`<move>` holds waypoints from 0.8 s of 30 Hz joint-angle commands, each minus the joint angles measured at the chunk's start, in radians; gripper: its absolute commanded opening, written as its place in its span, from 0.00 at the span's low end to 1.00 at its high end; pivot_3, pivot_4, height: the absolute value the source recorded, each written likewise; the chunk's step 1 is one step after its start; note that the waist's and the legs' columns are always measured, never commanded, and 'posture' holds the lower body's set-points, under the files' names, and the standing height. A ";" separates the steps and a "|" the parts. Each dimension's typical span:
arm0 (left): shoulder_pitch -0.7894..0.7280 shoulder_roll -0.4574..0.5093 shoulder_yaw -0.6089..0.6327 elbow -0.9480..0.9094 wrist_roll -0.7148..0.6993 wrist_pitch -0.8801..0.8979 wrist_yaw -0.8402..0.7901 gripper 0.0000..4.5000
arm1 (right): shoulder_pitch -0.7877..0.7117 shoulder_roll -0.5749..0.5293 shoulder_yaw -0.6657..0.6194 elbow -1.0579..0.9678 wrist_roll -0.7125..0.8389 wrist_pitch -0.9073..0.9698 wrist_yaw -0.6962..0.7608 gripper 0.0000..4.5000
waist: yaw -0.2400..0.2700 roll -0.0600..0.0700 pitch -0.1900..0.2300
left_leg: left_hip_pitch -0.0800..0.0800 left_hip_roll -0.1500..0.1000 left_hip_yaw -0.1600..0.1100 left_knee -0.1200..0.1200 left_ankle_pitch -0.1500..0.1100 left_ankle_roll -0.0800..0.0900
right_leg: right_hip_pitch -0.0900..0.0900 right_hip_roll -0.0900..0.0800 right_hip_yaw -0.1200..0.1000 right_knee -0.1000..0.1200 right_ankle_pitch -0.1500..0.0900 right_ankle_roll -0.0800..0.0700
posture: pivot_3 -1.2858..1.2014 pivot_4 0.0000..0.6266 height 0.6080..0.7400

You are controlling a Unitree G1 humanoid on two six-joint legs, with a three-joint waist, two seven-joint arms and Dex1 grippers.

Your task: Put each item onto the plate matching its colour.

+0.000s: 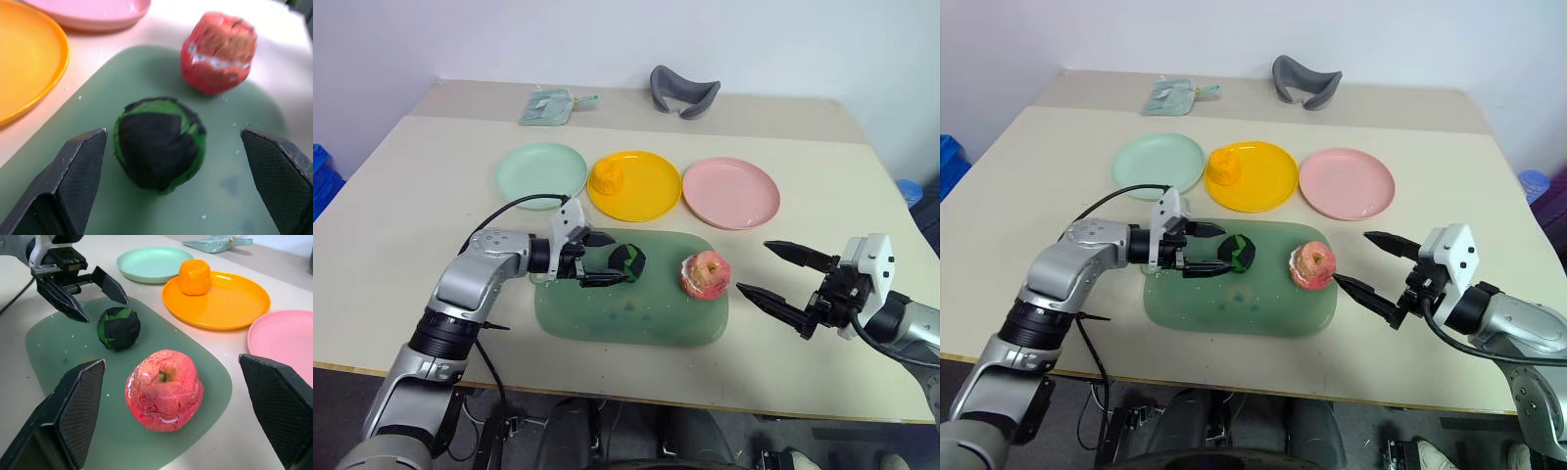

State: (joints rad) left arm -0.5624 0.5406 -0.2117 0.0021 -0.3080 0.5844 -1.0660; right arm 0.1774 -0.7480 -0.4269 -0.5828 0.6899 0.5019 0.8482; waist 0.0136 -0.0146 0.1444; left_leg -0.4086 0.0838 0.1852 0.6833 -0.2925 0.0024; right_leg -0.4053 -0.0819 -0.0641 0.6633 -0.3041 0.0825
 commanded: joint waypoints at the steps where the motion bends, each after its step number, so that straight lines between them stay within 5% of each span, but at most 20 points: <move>1: -0.049 -0.032 -0.036 0.031 0.054 -0.050 0.030 0.99 | -0.002 -0.001 -0.008 -0.017 -0.005 -0.026 -0.005 1.00 | -0.001 0.000 0.000 | 0.000 0.000 0.000 0.000 0.000 0.000 | 0.000 0.000 0.000 0.000 0.000 0.000 | 0.52 0.24 1.00; 5: -0.072 -0.061 -0.062 0.062 0.080 -0.055 0.038 0.80 | 0.006 0.002 -0.008 -0.017 -0.012 -0.037 -0.007 1.00 | -0.001 0.000 0.000 | 0.000 0.000 0.000 0.000 0.000 0.000 | 0.000 0.000 0.000 0.000 0.000 0.000 | 0.52 0.24 1.00; 9: -0.061 -0.074 -0.033 0.040 0.050 -0.027 0.038 0.37 | 0.018 0.005 -0.014 -0.020 -0.015 -0.047 -0.010 1.00 | -0.001 0.000 0.000 | 0.000 0.000 0.000 0.000 0.000 0.000 | 0.000 0.000 0.000 0.000 0.000 0.000 | 0.52 0.24 1.00; 16: -0.024 -0.121 0.136 0.055 -0.012 0.059 0.210 0.37 | 0.026 0.007 -0.015 -0.017 -0.022 -0.061 -0.013 1.00 | -0.001 0.000 0.000 | 0.000 0.000 0.000 0.000 0.000 0.000 | 0.000 0.000 0.000 0.000 0.000 0.000 | 0.52 0.24 1.00; 24: -0.108 -0.270 0.348 0.126 0.019 -0.015 0.605 0.37 | -0.017 -0.002 0.019 0.021 -0.029 -0.077 -0.002 1.00 | 0.002 -0.001 0.001 | 0.000 0.000 -0.001 0.000 0.000 0.000 | 0.000 0.000 0.000 0.000 0.000 0.000 | 0.52 0.24 1.00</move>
State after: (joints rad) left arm -0.6264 0.2767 0.0880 0.1379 -0.2933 0.6157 -0.5375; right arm 0.1738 -0.7455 -0.4015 -0.5603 0.6621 0.4448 0.8419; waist 0.0152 -0.0159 0.1450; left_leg -0.4086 0.0837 0.1847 0.6838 -0.2925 0.0024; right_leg -0.4049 -0.0822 -0.0642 0.6634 -0.3039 0.0827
